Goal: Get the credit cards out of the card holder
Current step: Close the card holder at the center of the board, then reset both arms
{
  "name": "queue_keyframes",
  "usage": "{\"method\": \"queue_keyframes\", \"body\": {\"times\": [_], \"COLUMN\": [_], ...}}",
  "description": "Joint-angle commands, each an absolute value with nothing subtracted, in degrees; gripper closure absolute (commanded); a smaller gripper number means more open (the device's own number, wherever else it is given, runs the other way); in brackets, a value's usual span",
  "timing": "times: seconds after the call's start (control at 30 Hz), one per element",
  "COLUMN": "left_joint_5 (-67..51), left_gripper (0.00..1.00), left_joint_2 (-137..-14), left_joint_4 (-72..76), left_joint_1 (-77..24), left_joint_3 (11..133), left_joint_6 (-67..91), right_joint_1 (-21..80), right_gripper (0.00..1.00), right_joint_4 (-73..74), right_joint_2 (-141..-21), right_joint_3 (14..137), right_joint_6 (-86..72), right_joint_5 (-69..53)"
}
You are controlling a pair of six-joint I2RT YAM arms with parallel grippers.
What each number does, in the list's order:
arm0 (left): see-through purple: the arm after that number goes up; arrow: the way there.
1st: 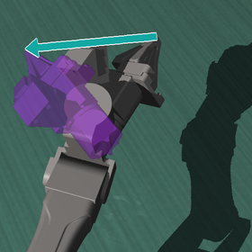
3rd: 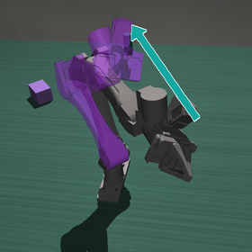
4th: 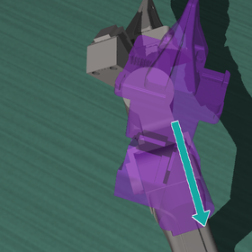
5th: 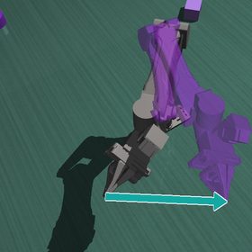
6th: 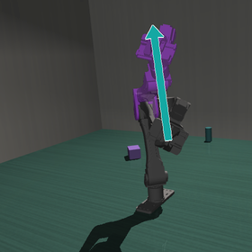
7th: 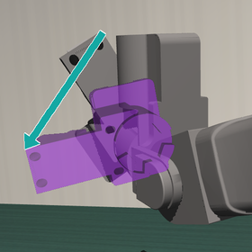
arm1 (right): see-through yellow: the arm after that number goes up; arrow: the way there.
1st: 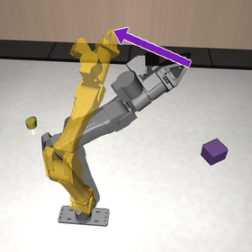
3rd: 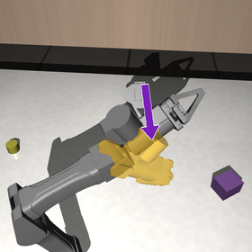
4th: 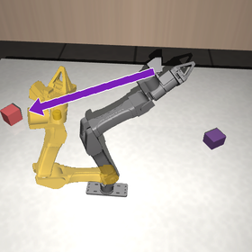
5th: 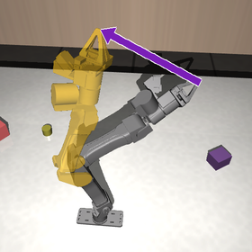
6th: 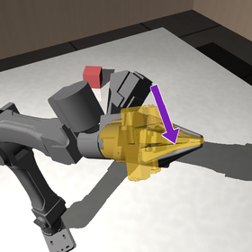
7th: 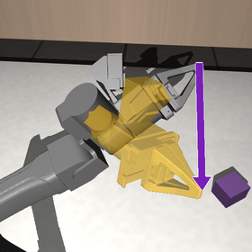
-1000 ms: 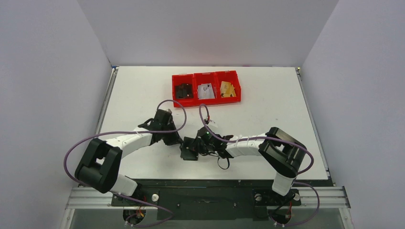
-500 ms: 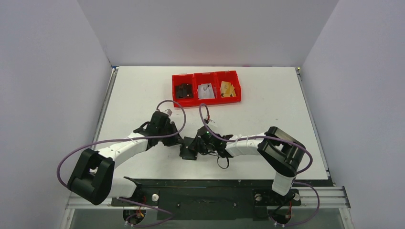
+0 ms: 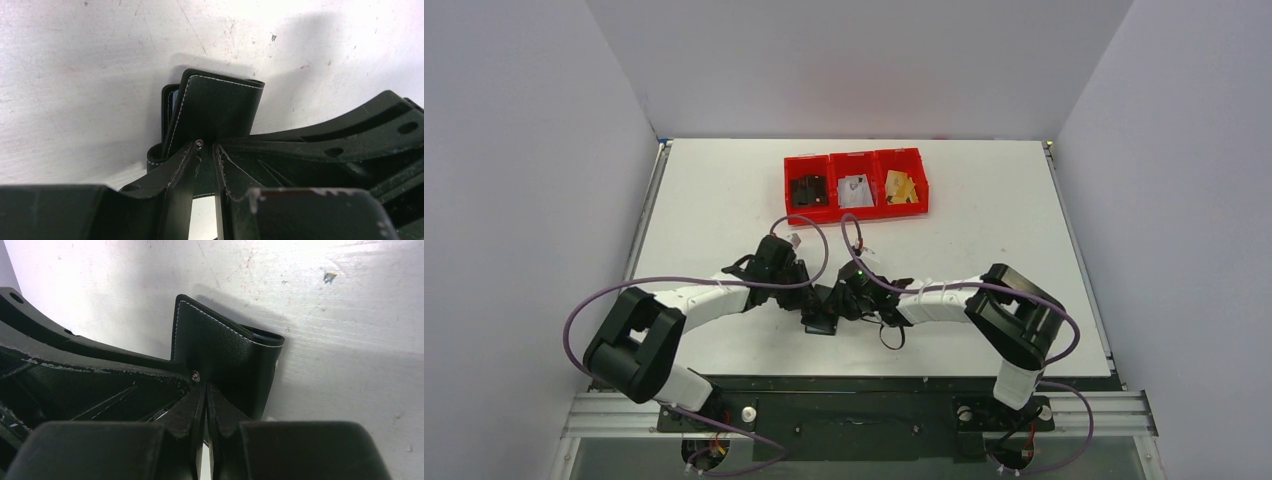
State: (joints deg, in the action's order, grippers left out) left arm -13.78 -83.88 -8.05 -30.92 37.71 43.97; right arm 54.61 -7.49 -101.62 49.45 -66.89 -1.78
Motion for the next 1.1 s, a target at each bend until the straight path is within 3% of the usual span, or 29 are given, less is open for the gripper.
{"method": "queue_keyframes", "body": {"times": [0.0, 0.43, 0.63, 0.77, 0.87, 0.97, 1.07], "left_joint_5": [-13.8, -14.5, -14.5, -14.2, -13.8, -13.0, -11.6], "left_gripper": [0.82, 0.81, 0.77, 0.73, 0.66, 0.55, 0.51], "left_joint_2": [-86.3, -80.7, -77.0, -74.6, -71.9, -69.8, -66.9], "left_joint_4": [-6.6, -11.7, -16.8, -19.5, -21.2, -23.2, -24.7], "left_joint_1": [-31.7, -31.6, -31.6, -31.6, -31.8, -31.9, -32.2], "left_joint_3": [38.9, 45.2, 50.8, 53.9, 56.1, 57.8, 58.6], "left_joint_6": [44.8, 44.1, 42.0, 39.9, 38.5, 37.1, 36.2], "right_joint_1": [53.5, 53.6, 53.5, 53.2, 52.9, 52.3, 52.1], "right_gripper": [0.95, 0.90, 0.77, 0.64, 0.52, 0.44, 0.40], "right_joint_4": [-0.8, 6.4, 10.3, 13.6, 15.2, 16.3, 17.1], "right_joint_2": [-99.7, -90.2, -83.8, -79.1, -75.0, -70.8, -67.3], "right_joint_3": [50.8, 53.7, 53.9, 54.7, 55.0, 54.7, 54.0], "right_joint_6": [-63.4, -60.2, -58.8, -57.0, -55.6, -54.5, -53.7], "right_joint_5": [2.7, 4.3, 7.5, 10.4, 12.9, 14.6, 17.0]}}
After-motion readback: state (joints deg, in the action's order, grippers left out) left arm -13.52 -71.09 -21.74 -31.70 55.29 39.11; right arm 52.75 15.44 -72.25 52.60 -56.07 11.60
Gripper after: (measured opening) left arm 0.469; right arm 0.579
